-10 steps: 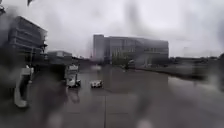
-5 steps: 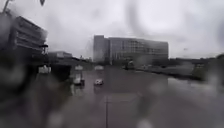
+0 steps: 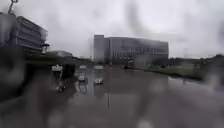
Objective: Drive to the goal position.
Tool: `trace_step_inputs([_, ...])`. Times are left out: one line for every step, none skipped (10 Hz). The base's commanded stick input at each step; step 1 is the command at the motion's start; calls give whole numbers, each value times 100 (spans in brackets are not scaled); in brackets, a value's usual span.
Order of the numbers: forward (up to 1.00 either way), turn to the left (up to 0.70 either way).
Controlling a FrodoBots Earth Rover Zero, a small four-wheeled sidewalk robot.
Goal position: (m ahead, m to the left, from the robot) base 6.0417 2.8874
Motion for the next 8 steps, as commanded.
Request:
trace_step_inputs([-49,0])
trace_step_inputs([0,0])
trace_step_inputs([0,0])
trace_step_inputs([0,0])
trace_step_inputs([0,0])
trace_step_inputs([0,0])
trace_step_inputs([73,0])
trace_step_inputs([100,0])
